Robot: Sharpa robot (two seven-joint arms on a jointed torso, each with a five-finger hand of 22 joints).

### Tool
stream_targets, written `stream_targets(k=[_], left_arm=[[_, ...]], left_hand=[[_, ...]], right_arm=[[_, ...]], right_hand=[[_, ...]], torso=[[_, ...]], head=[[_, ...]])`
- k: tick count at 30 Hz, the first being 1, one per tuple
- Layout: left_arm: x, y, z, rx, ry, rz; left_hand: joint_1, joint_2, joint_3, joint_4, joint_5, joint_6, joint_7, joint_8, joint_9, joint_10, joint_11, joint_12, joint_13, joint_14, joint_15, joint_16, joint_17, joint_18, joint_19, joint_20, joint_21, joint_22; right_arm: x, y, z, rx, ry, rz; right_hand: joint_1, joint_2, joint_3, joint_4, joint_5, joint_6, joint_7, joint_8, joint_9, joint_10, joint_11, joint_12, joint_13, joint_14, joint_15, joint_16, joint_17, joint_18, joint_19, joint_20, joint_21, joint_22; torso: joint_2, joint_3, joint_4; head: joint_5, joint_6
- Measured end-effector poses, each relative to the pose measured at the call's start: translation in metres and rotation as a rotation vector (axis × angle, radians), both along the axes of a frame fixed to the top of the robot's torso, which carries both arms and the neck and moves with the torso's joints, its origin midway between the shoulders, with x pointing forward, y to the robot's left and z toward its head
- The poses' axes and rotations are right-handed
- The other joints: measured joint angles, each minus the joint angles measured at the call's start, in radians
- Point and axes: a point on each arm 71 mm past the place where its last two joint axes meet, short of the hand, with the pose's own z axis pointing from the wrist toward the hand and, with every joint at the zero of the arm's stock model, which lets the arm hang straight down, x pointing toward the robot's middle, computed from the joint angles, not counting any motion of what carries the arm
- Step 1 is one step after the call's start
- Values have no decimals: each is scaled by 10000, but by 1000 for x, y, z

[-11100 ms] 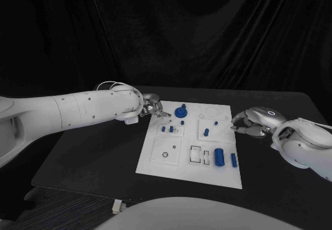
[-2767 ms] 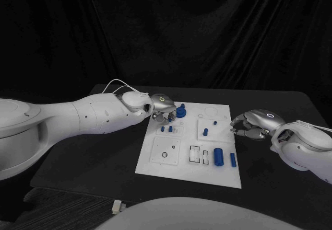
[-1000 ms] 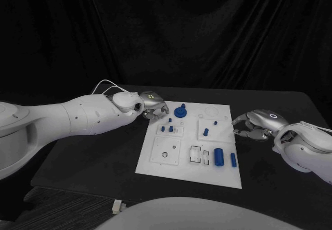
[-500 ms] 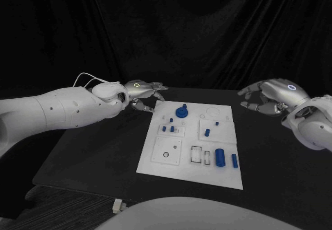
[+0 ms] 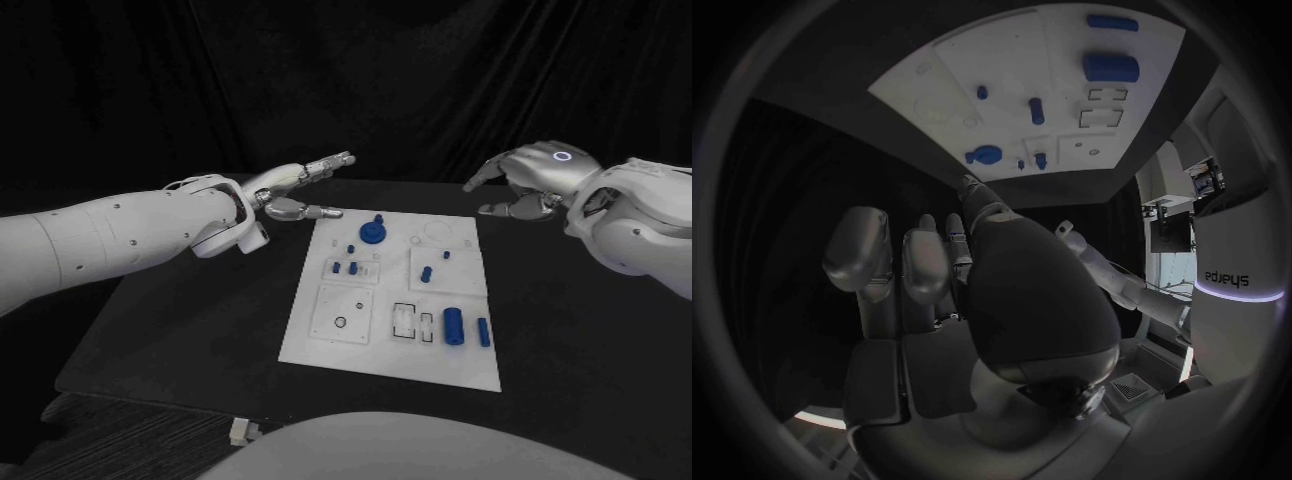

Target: Assemble the parts on the task board

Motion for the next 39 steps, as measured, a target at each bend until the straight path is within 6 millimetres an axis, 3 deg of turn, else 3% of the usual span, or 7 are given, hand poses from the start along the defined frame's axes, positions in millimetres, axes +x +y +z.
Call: stream_targets(k=[2,8,13,17,24,33,39], left_arm=[[-4,-1,-3,-1271,866,85],[-16,-1,-9,-4459,2869,362],[-21,1,-11,-5906,3596,546],[-24,2,-11,-6514,3854,652],[-28,1,-12,-6983,4062,767],[-30,2,-13,-7207,4186,831],[-31,2,-14,-7292,4256,762]], left_hand=[[-186,-11,-53,54,-82,-272,-240,-60,-36,-10,86,0,0,-2,0,0,0,156,-40,-40,0,-413],[-296,-109,-53,54,-124,-674,-531,-107,-96,-15,90,0,1,-2,0,0,1,309,-40,-40,0,-507],[-296,-110,-53,54,-124,-827,-376,-107,-116,19,47,0,2,-2,0,0,2,463,-72,-117,0,-511],[-334,-72,-52,54,-124,-800,-258,-107,-116,-1,-41,0,3,-11,-57,0,2,464,-55,-211,1,-511],[-230,89,-53,54,114,-707,114,-107,-115,1,-110,0,4,-1,-184,0,4,462,-74,-436,1,-510],[198,556,-179,-38,761,-564,363,-106,-84,-3,180,0,6,-6,-92,0,7,462,-58,-420,-35,-509],[805,690,-355,-164,1240,-439,489,-106,-59,-3,247,0,6,-18,90,1,8,461,-52,-85,-35,-509]], right_arm=[[-1,3,-12,-317,319,45],[-3,10,-44,-1051,1072,203],[-3,12,-61,-1365,1390,304],[-3,15,-72,-1486,1548,433],[-2,21,-84,-1564,1658,646],[4,22,-91,-1593,1591,602],[8,22,-97,-1638,1602,512]], right_hand=[[125,-29,219,-74,-489,0,0,0,-20,24,-24,0,-178,0,0,84,129,0,0,0,0,0],[26,-172,521,46,-1010,-6,6,-107,-70,208,24,0,-521,20,-19,244,359,0,37,-37,127,0],[-476,-518,522,548,-1303,94,237,-128,-97,480,118,46,-818,74,3,409,563,-2,162,17,319,-1],[-542,-552,570,703,-1253,244,448,-128,-104,692,141,46,-970,74,3,429,650,-2,163,18,357,-1],[-371,-382,780,494,-517,287,752,-128,-137,940,146,46,-1219,73,3,462,672,-3,198,-17,389,3],[-220,-235,1141,133,297,331,707,-175,-158,1129,230,-136,-1301,107,37,462,672,-2,233,18,389,7],[-164,-180,1415,-142,608,539,244,-175,-146,1129,231,-309,-1300,107,37,462,579,-3,233,19,298,6]], torso=[[22,-46,35],[56,-158,166],[81,-248,290],[83,-294,357],[62,-389,407],[8,-411,378],[-42,-395,343]], head=[[-101,0],[-342,-2],[-537,-2],[-662,1],[-769,4],[-714,4],[-675,4]])
